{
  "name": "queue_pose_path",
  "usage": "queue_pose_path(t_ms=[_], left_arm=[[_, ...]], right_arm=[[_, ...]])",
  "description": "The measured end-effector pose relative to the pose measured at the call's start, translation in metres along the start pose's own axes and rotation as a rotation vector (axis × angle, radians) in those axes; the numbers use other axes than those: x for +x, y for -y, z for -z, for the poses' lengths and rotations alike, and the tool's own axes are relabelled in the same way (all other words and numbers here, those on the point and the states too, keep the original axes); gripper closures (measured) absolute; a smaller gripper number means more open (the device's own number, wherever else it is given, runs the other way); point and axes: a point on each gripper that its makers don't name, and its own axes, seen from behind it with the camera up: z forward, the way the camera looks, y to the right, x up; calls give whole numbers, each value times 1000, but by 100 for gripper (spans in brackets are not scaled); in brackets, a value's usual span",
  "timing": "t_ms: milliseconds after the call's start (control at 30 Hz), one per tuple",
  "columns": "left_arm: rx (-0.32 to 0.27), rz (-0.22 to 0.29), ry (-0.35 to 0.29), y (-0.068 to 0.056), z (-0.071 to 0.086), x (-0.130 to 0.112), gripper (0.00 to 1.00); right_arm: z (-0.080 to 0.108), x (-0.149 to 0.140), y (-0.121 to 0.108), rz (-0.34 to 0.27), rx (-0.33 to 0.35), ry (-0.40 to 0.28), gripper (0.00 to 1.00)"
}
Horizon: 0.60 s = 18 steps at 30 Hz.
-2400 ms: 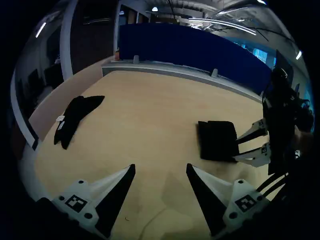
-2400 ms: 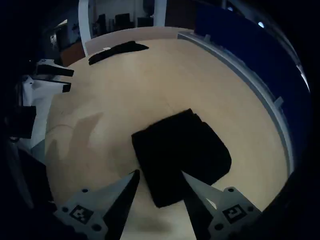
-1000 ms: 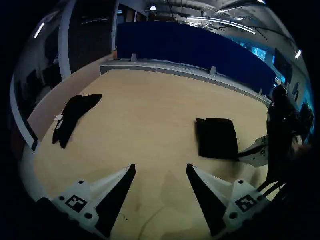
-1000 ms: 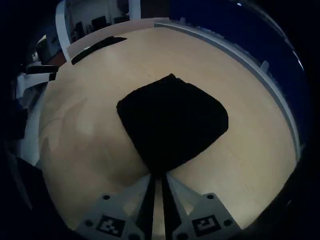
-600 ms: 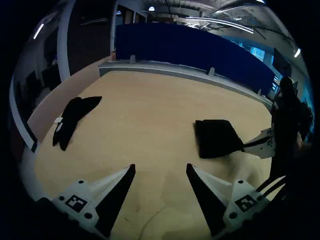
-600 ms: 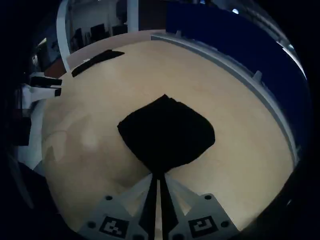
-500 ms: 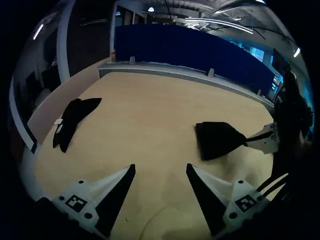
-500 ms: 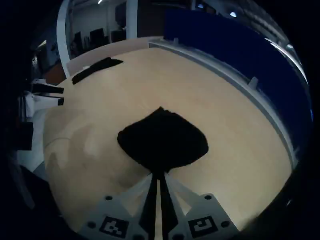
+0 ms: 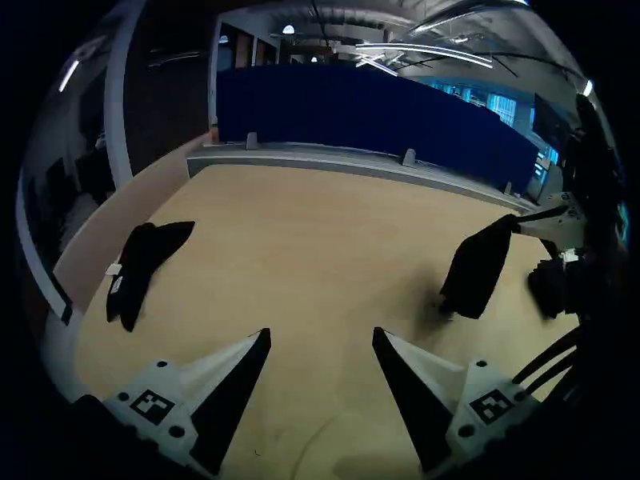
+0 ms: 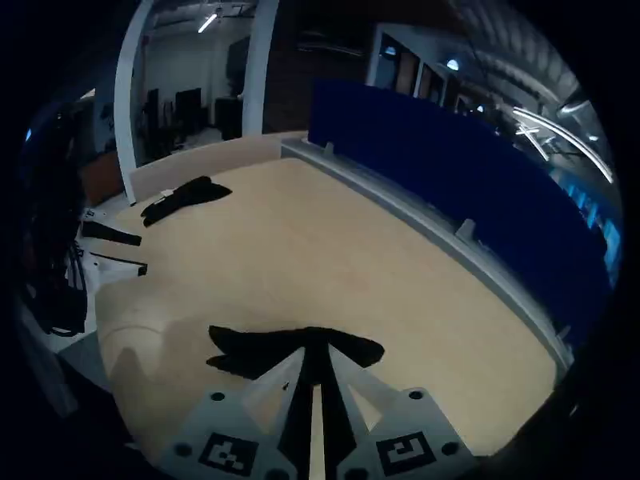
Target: Fold towel
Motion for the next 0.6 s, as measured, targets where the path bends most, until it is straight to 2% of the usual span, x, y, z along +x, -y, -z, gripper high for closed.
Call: queue_pose_path(t_ms=[300, 600], left_arm=[[-21, -23, -8, -14, 6, 7, 6], [-18, -33, -8, -22, 8, 10, 6]], right_arm=[[30, 9, -33, -34, -51, -36, 95], [67, 1, -94, -56, -114, -47, 95]])
